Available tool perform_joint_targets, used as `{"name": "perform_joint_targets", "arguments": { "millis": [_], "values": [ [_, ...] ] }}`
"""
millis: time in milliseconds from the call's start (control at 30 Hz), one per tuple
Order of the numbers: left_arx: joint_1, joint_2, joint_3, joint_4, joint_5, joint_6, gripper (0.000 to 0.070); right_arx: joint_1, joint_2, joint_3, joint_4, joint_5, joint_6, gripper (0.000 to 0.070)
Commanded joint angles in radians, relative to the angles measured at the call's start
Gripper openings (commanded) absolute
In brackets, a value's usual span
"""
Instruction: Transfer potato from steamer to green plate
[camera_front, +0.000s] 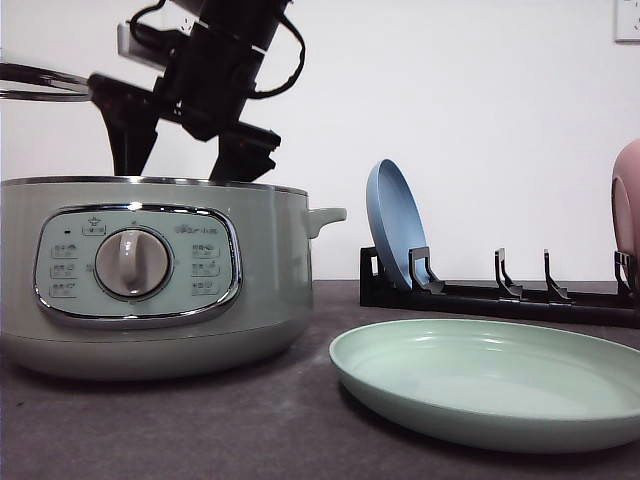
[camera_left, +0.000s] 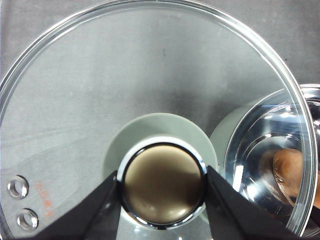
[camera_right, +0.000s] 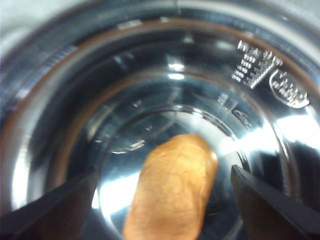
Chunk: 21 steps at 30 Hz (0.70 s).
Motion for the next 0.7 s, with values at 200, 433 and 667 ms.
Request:
{"name": "perform_joint_targets", "arguments": {
  "millis": [200, 433, 667],
  "values": [
    [0.001, -0.004, 0.039, 0.032, -0.002, 0.008, 0.0001, 0.017, 0.06, 0.029, 0.014, 0.02, -0.003, 0.0538],
    [0.001, -0.004, 0.039, 0.032, -0.002, 0.008, 0.0001, 0.018, 0.09, 0.029, 0.008, 0.018, 0.001, 0.0538],
    [0.001, -0.004, 0.039, 0.033, -0.002, 0.008, 0.0001, 0.021, 0.105, 0.029, 0.001, 0.022, 0.001, 0.0532]
  ]
}}
